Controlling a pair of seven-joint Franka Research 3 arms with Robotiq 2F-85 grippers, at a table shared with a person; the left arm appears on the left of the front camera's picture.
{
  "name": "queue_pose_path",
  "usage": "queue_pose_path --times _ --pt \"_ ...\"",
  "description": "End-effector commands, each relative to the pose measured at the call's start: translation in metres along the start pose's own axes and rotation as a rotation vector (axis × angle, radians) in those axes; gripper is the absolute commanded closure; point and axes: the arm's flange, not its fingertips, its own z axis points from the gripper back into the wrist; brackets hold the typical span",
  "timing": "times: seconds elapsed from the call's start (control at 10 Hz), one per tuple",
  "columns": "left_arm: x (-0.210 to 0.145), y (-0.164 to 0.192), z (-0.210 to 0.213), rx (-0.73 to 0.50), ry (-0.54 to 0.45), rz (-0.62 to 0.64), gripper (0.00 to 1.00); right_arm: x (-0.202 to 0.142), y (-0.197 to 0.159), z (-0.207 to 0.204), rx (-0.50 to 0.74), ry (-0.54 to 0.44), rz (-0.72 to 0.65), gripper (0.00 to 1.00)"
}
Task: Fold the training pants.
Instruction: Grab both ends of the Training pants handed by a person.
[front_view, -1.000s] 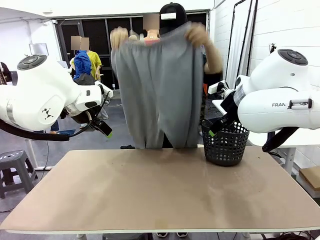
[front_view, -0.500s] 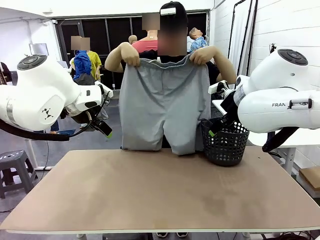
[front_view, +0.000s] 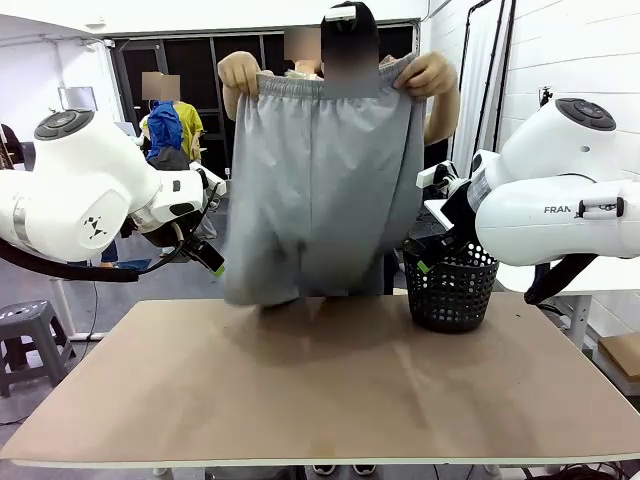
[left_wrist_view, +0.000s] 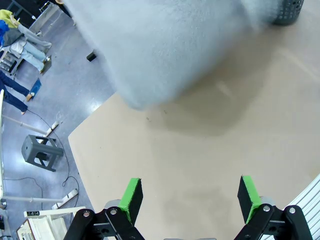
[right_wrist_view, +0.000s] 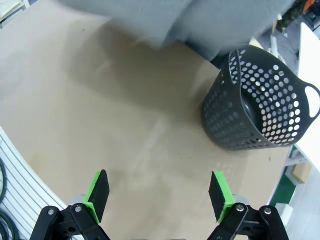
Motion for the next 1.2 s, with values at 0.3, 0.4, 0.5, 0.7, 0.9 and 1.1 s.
queue_pose_path --times 0.3,0.4,0.5,0.7,0.9,1.1 --pt "0.0002 -0.0005 -0.0002 -0.002 0.006 -0.002 0.00 -0.0012 0.0005 0.0010 0.003 0.009 0.003 0.00" --pt "0.0002 -0.0005 -0.0002 -0.002 0.006 -0.002 0.00 -0.0012 0.0005 0.0010 0.003 0.009 0.003 0.00" --pt "0.0002 -0.0005 -0.0002 -0.002 0.006 -0.002 0.00 -0.0012 0.0005 0.0010 0.003 0.009 0.003 0.00" --pt "0.0002 -0.0005 -0.0002 -0.002 0.006 -0.002 0.00 -0.0012 0.0005 0.0010 0.003 0.009 0.003 0.00" --pt "0.0002 -0.0005 -0.0002 -0.002 0.006 -0.002 0.00 -0.0012 0.0005 0.0010 0.003 0.009 0.003 0.00" --pt "0.0002 -0.0005 -0.0002 -0.002 0.006 -0.002 0.00 -0.0012 0.0005 0.0010 0.003 0.009 0.003 0.00"
